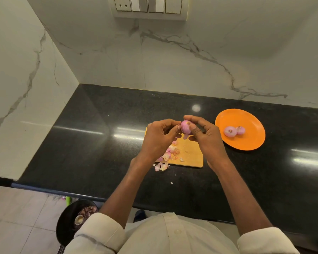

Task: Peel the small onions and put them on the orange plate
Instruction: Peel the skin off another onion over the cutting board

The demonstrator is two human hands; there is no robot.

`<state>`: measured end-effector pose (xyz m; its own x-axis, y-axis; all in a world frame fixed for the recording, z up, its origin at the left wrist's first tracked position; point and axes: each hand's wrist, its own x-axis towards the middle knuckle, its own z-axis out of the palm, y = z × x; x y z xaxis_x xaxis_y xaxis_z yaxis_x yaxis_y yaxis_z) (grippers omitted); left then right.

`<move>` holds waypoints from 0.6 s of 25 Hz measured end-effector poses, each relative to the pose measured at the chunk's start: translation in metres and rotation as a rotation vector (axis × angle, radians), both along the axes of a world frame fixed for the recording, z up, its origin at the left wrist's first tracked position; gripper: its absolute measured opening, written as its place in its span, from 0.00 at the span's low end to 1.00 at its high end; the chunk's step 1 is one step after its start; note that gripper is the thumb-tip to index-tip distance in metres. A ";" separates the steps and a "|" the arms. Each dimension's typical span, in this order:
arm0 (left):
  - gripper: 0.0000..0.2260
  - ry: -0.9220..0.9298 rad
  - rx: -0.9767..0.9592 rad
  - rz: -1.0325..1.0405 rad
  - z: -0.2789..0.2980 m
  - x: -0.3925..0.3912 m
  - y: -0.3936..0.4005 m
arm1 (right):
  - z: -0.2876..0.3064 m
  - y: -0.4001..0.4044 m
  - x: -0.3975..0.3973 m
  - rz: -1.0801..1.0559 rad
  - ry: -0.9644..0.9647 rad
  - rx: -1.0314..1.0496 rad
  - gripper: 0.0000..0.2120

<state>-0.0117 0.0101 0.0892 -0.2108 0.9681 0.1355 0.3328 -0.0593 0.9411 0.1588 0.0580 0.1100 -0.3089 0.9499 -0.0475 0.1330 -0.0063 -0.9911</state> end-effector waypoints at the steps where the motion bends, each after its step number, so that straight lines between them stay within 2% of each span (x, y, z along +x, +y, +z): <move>1: 0.12 0.031 0.012 -0.001 0.001 -0.002 0.000 | 0.000 0.001 0.000 0.011 0.001 0.010 0.13; 5: 0.14 -0.012 0.035 0.009 0.005 -0.004 0.000 | 0.001 0.002 -0.002 0.003 0.014 0.047 0.12; 12: 0.06 -0.067 0.011 0.078 0.006 0.004 0.007 | 0.004 0.005 -0.006 -0.017 0.051 0.034 0.15; 15: 0.06 -0.027 0.025 0.110 0.006 0.008 0.009 | 0.005 0.007 -0.005 -0.031 0.058 0.027 0.15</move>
<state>-0.0039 0.0187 0.0949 -0.3195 0.9353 0.1522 0.3130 -0.0474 0.9486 0.1534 0.0647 0.1153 -0.2806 0.9598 -0.0043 0.0756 0.0176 -0.9970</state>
